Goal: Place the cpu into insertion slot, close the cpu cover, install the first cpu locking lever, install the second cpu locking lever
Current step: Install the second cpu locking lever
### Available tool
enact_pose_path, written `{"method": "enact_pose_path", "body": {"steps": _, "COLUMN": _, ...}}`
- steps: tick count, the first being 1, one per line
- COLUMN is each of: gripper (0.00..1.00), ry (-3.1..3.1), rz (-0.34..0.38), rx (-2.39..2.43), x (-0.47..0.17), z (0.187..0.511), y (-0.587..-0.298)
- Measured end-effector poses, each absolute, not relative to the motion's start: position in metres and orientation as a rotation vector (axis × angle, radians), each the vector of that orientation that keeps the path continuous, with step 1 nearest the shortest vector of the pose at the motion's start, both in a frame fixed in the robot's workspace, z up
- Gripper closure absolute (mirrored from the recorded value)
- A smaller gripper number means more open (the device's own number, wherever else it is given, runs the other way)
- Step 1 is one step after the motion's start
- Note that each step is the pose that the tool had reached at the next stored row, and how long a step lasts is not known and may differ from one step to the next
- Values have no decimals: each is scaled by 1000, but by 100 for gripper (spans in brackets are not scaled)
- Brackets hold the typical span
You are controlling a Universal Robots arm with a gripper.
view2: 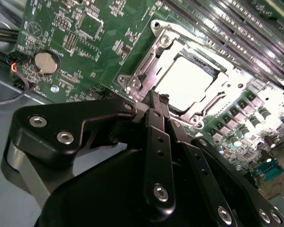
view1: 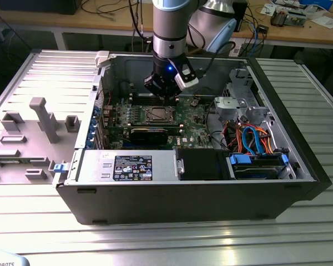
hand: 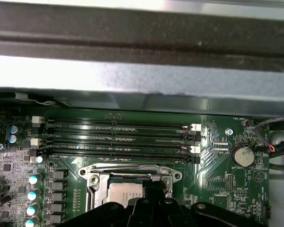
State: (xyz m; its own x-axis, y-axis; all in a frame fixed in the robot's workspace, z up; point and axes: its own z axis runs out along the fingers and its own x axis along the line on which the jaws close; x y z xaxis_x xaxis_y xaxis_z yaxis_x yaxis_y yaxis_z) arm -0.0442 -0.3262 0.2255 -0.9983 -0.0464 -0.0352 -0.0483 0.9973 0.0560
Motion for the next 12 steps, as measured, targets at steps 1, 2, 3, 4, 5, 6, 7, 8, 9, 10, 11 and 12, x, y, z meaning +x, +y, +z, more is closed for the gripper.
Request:
{"method": "enact_pose_path", "body": {"steps": 1, "gripper": 89, "ry": 3106, "rz": 87, "rx": -74, "x": -44, "z": 225, "y": -327}}
{"method": "enact_pose_path", "body": {"steps": 2, "gripper": 89, "ry": 3106, "rz": 85, "rx": -74, "x": -44, "z": 226, "y": -327}}
{"method": "enact_pose_path", "body": {"steps": 3, "gripper": 89, "ry": 3106, "rz": 83, "rx": -74, "x": -44, "z": 226, "y": -327}}
{"method": "enact_pose_path", "body": {"steps": 4, "gripper": 89, "ry": 3106, "rz": 82, "rx": -74, "x": -44, "z": 229, "y": -327}}
{"method": "enact_pose_path", "body": {"steps": 5, "gripper": 89, "ry": 3106, "rz": 81, "rx": -74, "x": -44, "z": 231, "y": -327}}
{"method": "enact_pose_path", "body": {"steps": 6, "gripper": 89, "ry": 3106, "rz": 82, "rx": -74, "x": -44, "z": 236, "y": -327}}
{"method": "enact_pose_path", "body": {"steps": 7, "gripper": 89, "ry": 3106, "rz": 82, "rx": -74, "x": -44, "z": 239, "y": -327}}
{"method": "enact_pose_path", "body": {"steps": 8, "gripper": 89, "ry": 3106, "rz": 82, "rx": -74, "x": -44, "z": 241, "y": -327}}
{"method": "enact_pose_path", "body": {"steps": 9, "gripper": 89, "ry": 3107, "rz": 82, "rx": -73, "x": -44, "z": 242, "y": -327}}
{"method": "enact_pose_path", "body": {"steps": 10, "gripper": 89, "ry": 3107, "rz": 82, "rx": -71, "x": -44, "z": 242, "y": -327}}
{"method": "enact_pose_path", "body": {"steps": 11, "gripper": 89, "ry": 3107, "rz": 82, "rx": -64, "x": -44, "z": 242, "y": -327}}
{"method": "enact_pose_path", "body": {"steps": 12, "gripper": 89, "ry": 3107, "rz": 81, "rx": -55, "x": -44, "z": 243, "y": -328}}
